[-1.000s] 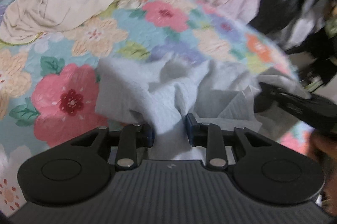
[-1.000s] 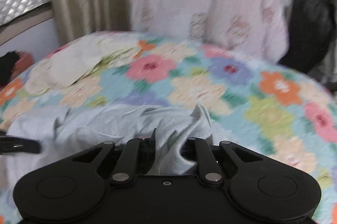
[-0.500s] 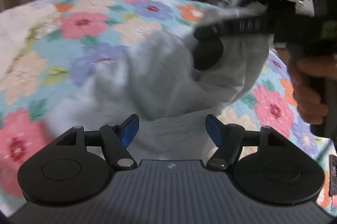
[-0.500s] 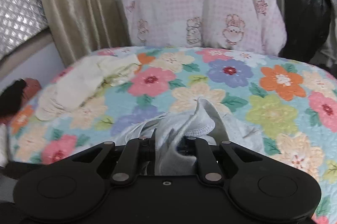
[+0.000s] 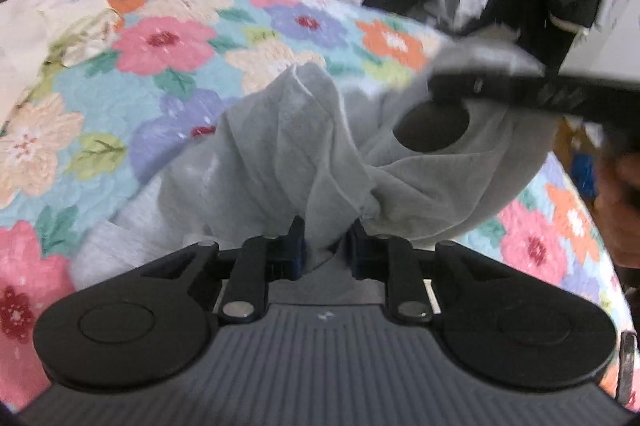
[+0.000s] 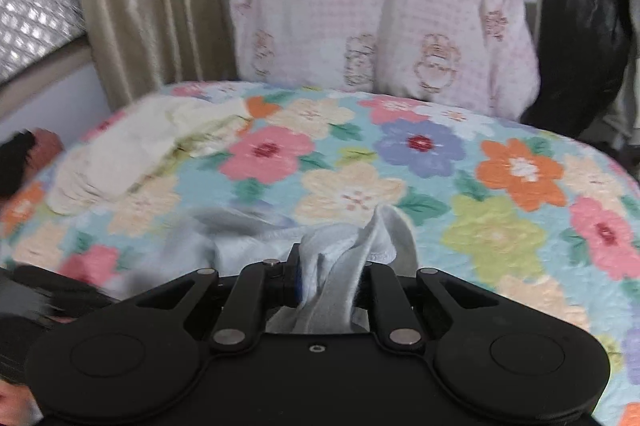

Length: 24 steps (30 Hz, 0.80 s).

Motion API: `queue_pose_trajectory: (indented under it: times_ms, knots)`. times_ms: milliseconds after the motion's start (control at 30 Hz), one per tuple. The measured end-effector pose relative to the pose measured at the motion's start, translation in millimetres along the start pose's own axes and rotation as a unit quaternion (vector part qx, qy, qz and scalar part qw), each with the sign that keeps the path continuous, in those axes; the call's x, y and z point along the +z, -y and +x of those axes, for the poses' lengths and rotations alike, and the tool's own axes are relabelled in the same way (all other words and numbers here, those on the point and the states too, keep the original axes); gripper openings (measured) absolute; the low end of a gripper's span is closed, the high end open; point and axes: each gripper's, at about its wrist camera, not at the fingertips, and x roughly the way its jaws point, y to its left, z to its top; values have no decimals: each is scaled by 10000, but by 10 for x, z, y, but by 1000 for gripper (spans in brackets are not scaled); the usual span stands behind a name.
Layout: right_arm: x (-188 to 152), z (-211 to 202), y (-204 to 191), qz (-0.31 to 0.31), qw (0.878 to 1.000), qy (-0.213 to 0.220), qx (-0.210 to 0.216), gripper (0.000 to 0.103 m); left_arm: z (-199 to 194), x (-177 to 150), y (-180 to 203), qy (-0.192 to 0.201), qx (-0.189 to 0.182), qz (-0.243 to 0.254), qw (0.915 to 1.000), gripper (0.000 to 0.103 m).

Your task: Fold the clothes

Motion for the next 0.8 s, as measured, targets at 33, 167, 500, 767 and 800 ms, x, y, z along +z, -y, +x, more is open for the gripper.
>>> queue_pose_trajectory:
  times_ms: [33, 167, 500, 767, 800]
  knots:
    - [-18, 24, 23, -14, 10000, -26, -50, 14, -77, -8, -47, 94, -13, -108, 9999, 18]
    - [-123, 100, 99, -48, 9995, -137, -278, 14, -341, -56, -236, 426, 113, -331, 9985, 7]
    - [-573, 181, 292, 21, 9980, -487, -392, 14, -435, -71, -796, 732, 688, -790, 9918, 5]
    - [-180, 45, 188, -239, 9982, 97, -545, 13, -734, 22, -982, 1223, 1160, -699, 9832, 5]
    - [-88, 42, 152, -364, 9975, 164, -579, 13, -780, 36, -1023, 1317, 1244, -724, 9808, 5]
